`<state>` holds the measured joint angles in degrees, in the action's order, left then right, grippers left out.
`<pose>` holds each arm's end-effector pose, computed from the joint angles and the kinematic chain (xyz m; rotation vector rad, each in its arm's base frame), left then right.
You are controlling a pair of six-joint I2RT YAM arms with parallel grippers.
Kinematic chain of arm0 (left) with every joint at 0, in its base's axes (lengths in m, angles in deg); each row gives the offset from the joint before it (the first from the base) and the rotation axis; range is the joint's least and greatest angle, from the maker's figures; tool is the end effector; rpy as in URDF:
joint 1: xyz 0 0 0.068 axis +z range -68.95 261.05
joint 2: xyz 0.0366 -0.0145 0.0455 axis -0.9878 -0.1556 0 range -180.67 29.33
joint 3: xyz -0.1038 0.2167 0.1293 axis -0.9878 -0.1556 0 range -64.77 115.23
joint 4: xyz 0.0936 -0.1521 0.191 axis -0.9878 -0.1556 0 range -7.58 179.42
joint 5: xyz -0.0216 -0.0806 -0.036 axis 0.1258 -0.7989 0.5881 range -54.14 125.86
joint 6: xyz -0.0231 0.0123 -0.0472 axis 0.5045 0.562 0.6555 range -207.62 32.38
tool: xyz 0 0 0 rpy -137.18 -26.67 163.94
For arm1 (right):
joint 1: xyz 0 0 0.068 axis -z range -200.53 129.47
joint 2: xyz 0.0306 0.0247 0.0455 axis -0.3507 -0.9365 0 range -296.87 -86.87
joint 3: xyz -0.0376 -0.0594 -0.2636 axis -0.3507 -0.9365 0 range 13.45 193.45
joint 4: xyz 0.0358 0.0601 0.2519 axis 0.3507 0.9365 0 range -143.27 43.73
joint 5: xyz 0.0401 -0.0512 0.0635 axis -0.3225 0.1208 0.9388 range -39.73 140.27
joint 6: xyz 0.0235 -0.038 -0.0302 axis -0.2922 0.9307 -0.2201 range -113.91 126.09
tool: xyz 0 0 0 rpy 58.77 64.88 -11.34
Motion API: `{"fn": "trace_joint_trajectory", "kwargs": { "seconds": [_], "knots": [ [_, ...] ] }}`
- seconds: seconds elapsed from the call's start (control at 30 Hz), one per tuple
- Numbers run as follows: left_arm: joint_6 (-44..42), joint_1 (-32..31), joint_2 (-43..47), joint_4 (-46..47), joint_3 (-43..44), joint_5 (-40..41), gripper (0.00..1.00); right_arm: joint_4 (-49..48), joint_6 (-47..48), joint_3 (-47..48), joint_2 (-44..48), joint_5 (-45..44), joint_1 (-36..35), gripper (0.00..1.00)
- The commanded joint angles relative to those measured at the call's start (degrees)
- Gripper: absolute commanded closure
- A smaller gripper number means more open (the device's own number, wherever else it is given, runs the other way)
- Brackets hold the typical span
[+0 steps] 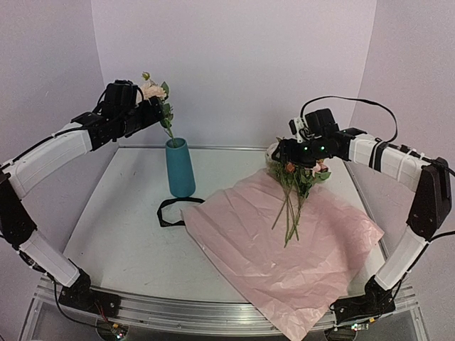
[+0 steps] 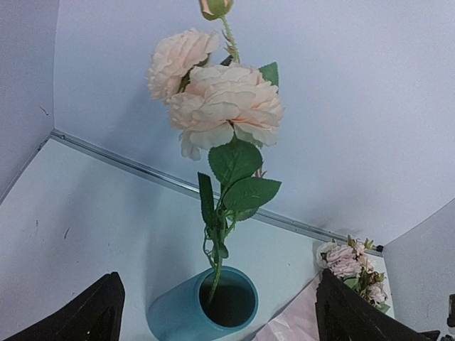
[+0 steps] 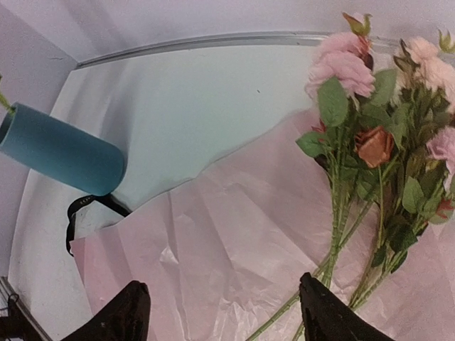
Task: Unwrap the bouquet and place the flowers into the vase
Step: Insert the fake flower into the vase.
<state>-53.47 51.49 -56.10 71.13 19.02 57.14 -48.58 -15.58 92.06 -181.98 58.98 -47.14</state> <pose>0.3077 -0.1596 0.3932 -0.3256 1.8858 -0.3994 0.3527 0.1827 0.3249 -0.1903 1.9934 0.6989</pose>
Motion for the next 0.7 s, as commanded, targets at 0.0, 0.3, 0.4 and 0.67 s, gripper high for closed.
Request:
{"fn": "trace_joint_trajectory", "kwargs": {
  "seconds": [0.0, 0.3, 0.4, 0.67],
  "knots": [
    [0.71, 0.29, 6.18, -3.03, -0.73, 2.29, 0.04, 4.48, 0.38, 1.91, -3.12, -6.23, 0.63, 0.33],
    [-1.54, 0.29, 10.77, -6.92, 1.43, -1.15, 0.05, 6.82, 1.1, 0.47, -7.69, -12.67, 1.42, 0.45],
    [-1.06, 0.27, 10.64, -6.91, 2.5, -6.06, 0.05, 7.61, 1.27, 0.5, -9.69, -13.44, 2.2, 0.5],
    [3.02, 0.13, 5.13, -6.76, 6.23, -22.49, 0.09, 8.31, 1.99, 1.36, -14.93, -11.78, 3.32, 0.57]
  ]
}}
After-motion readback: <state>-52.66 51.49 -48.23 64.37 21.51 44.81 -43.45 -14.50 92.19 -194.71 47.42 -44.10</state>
